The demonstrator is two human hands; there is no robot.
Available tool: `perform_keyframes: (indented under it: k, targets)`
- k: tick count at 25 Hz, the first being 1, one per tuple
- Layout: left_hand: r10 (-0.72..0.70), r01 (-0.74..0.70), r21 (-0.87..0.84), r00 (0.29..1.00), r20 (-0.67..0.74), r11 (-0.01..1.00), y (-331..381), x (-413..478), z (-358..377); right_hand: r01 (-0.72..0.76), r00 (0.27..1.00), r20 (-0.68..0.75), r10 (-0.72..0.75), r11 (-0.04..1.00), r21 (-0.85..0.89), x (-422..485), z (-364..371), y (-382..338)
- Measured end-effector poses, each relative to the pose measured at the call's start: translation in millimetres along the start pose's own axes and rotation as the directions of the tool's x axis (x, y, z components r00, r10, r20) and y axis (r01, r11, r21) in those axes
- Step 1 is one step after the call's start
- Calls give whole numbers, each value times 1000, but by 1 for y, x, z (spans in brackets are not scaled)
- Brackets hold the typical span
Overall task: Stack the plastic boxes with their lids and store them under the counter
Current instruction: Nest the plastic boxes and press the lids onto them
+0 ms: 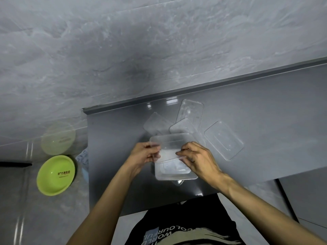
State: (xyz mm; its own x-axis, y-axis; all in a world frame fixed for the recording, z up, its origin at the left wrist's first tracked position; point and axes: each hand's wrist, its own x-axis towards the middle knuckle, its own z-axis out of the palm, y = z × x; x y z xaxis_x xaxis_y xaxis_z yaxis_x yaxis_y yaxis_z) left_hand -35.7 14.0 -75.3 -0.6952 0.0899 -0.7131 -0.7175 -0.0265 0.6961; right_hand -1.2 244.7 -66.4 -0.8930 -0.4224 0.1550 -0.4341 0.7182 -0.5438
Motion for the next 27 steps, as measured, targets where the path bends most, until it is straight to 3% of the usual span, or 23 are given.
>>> perform_keyframes:
  k: [2, 4, 7, 9, 11, 14, 20, 24, 27]
  targets:
    - [55, -50, 63, 996, -73, 997, -6, 0, 0, -60, 995, 72, 62, 998, -33, -10, 1, 9]
    - [115, -94, 171, 986, -117, 981, -9, 0, -1, -278, 960, 54, 275, 960, 47, -16, 4, 18]
    - [145, -115, 259, 984, -101, 959, -17, -1, 1, -631, 768, 77, 635, 732, 256, -13, 11, 32]
    - [139, -111, 289, 987, -80, 951, -25, 0, 3, -728, 674, 166, 720, 609, 315, -13, 16, 36]
    - [160, -110, 409, 983, -89, 906, -36, 0, 5, -746, 654, 164, 738, 595, 299, -18, 23, 39]
    - [268, -148, 628, 958, -100, 764, -50, 3, 7, -727, 681, 114, 724, 648, 227, -25, 33, 41]
    - [354, -166, 778, 932, -76, 606, -55, 11, 3, -734, 679, 135, 722, 661, 156, -22, 45, 46]
    - [334, -176, 792, 942, -37, 585, -60, 14, 0, -708, 706, 144, 693, 689, 155, -26, 44, 46]
    - [314, -192, 728, 949, -33, 658, -70, 15, -3, -713, 698, 196, 688, 692, 109, -28, 45, 46]
